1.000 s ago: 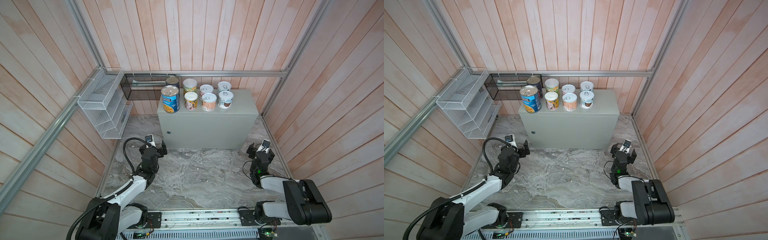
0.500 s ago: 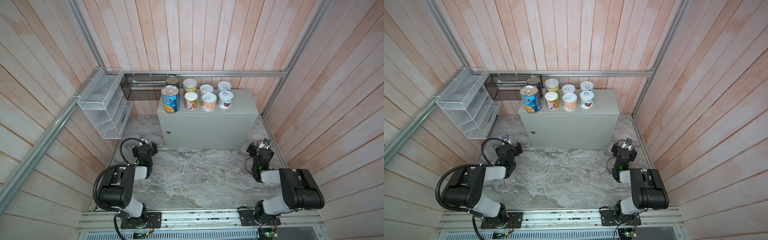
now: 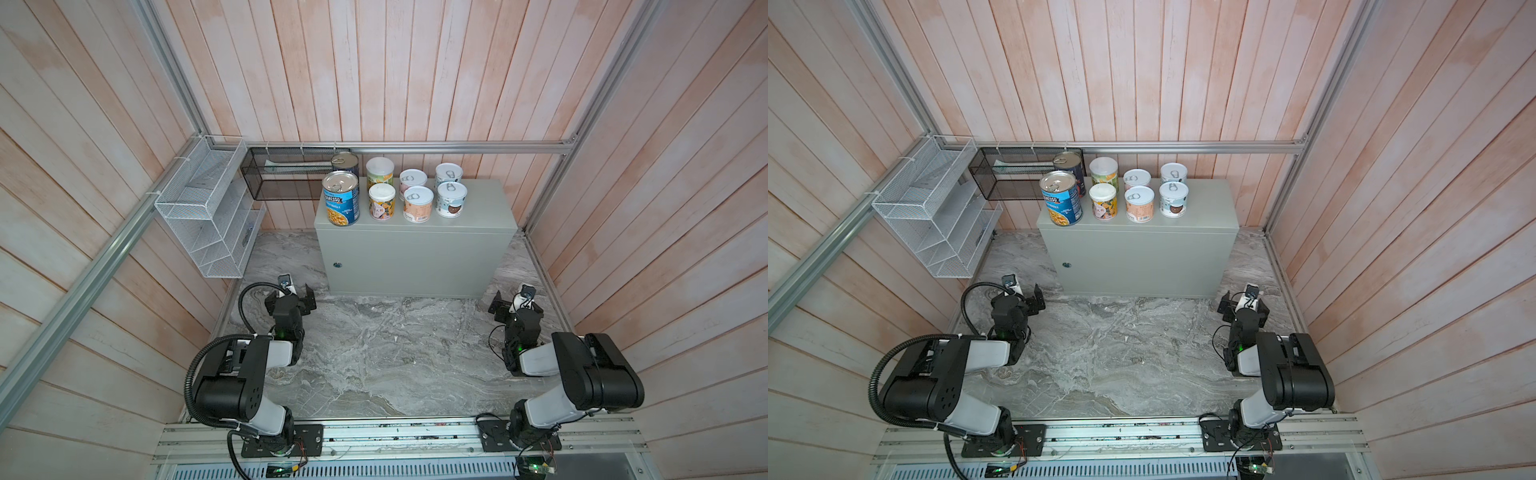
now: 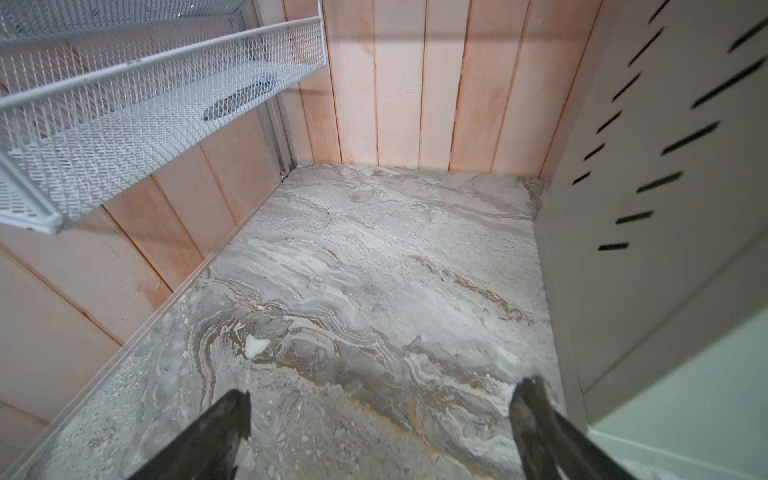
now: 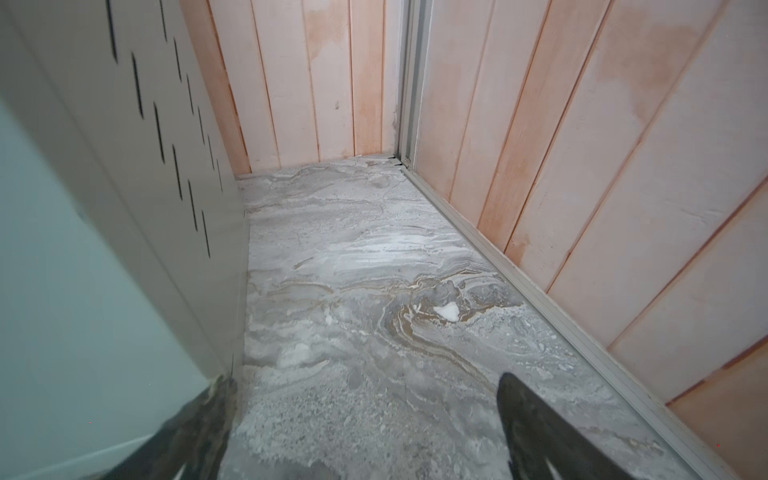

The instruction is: Place and organize the canned foods onto the counter

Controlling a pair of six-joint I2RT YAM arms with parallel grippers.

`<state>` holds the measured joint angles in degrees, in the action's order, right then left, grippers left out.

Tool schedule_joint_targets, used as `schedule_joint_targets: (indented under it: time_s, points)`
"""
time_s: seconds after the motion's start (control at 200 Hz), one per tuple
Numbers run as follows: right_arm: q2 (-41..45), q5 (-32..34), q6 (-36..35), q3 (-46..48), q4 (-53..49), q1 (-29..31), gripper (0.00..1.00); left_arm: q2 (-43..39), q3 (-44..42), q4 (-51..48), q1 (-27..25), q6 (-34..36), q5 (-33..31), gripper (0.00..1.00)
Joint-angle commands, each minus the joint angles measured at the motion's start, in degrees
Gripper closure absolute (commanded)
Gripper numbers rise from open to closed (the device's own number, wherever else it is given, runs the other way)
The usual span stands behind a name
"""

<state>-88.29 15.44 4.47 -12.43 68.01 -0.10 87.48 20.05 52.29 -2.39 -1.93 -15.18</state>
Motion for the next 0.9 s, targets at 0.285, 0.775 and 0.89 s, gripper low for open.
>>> schedule_joint_targets:
  time_s: [0.285, 0.775, 0.89]
  points:
    - [0.58, -1.87, -0.78, -0.21, 4.54, 0.05, 0.02, 1.08, -4.2, 12.88, 1.86, -0.38, 6.33, 0.0]
    - [1.1, -2.0, -1.0, -0.76, 2.62, 0.09, 0.02, 1.08, -3.88, 12.26, 1.77, -0.36, 6.35, 0.0]
    - [1.17, -2.02, -1.04, -0.76, 2.66, 0.1, 0.02, 0.99, -4.02, 12.47, 1.79, -0.35, 6.39, 0.0]
